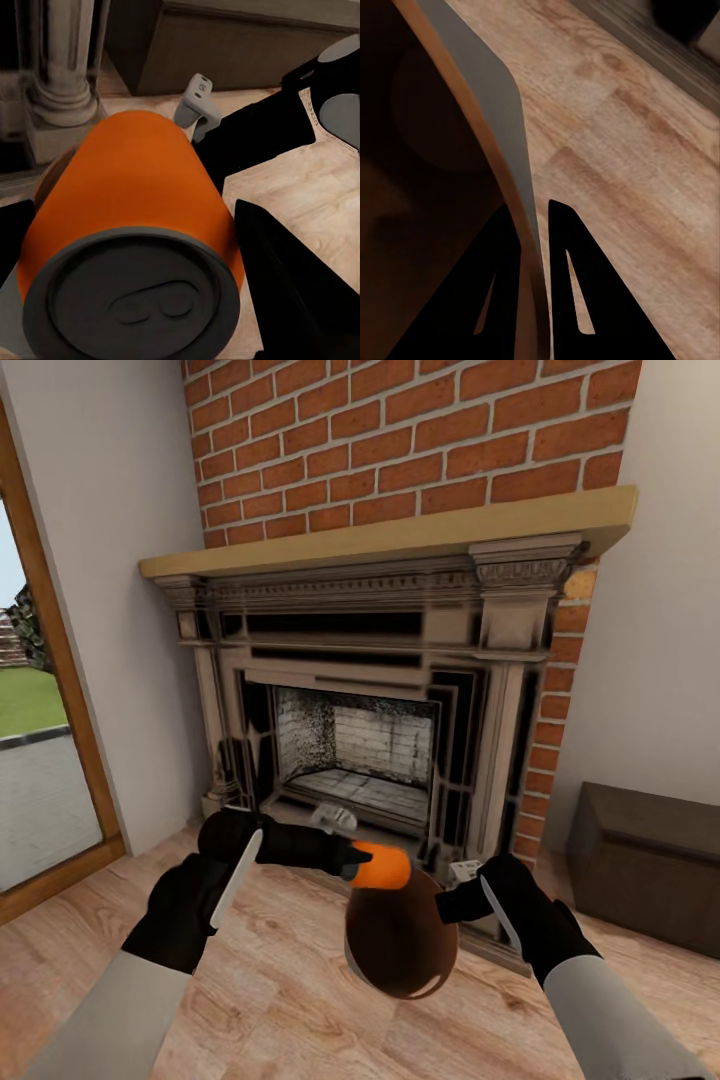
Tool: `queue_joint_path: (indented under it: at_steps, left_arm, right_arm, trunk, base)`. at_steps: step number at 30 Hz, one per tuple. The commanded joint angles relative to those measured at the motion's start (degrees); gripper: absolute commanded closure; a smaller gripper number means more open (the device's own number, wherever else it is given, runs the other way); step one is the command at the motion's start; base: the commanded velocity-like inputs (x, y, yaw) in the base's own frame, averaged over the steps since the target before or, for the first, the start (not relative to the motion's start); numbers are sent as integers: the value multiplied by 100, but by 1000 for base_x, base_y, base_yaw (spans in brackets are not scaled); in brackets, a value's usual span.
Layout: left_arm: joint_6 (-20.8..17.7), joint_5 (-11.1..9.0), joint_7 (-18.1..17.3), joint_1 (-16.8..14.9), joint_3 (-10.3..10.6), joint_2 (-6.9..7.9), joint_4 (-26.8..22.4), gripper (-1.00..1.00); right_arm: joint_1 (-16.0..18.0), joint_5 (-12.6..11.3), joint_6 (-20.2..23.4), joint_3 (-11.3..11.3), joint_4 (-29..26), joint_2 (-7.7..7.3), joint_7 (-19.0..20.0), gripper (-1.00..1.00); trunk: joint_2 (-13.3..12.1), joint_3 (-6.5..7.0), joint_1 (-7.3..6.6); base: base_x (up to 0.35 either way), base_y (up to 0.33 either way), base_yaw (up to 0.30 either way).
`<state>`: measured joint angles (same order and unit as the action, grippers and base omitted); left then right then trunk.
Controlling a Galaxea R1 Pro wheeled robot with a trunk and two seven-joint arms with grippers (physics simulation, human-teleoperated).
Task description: Put the three can of soda from the living room inside the tash can in the kitchen.
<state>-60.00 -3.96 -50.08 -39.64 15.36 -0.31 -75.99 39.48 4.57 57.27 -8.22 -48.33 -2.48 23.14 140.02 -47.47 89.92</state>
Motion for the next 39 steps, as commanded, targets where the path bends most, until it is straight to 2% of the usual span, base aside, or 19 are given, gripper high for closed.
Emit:
queue_joint_path:
  at_steps: [1,5,9,12,16,20,26,28,31,39]
  left_arm:
    - [0,5,7,27,11,-1,26,100]
    - [0,15,102,79,150,-6,185,100]
    - [0,8,309,92,227,-23,617,100]
    - [0,2,489,95,355,-114,980,100]
    - [0,1,525,96,413,-155,1078,100]
    - [0,1,539,98,435,-189,1221,100]
    - [0,9,577,97,491,-233,1300,100]
    - [0,10,761,96,534,-248,1338,100]
    - [0,-23,1172,96,561,-297,1669,100]
    - [14,-6,1471,96,581,-344,1906,100]
  right_arm:
    - [9,-142,21,5,4,5,24,100]
    - [53,-147,21,4,7,9,24,100]
    - [82,-149,24,4,12,10,24,100]
    - [92,-145,173,-1,5,46,24,100]
    - [94,-142,224,-17,1,106,23,100]
    - [95,-121,251,-38,0,304,17,100]
    - [95,122,257,-201,-2,511,15,100]
    - [95,180,258,-220,-1,553,15,100]
    - [96,211,258,-230,-2,574,15,100]
    - [95,220,258,-234,-2,574,15,100]
  trunk:
    - [1,1,-1]
    - [1,1,-1]
    - [1,1,-1]
    - [1,1,-1]
    - [1,1,-1]
    - [1,1,-1]
    - [1,1,-1]
    - [1,1,-1]
    - [1,1,-1]
    - [1,1,-1]
  base:
    - [0,0,0]
    - [0,0,0]
    - [0,0,0]
    - [0,0,0]
    - [0,0,0]
    - [0,0,0]
    - [0,0,0]
    - [0,0,0]
    - [0,0,0]
    - [0,0,0]
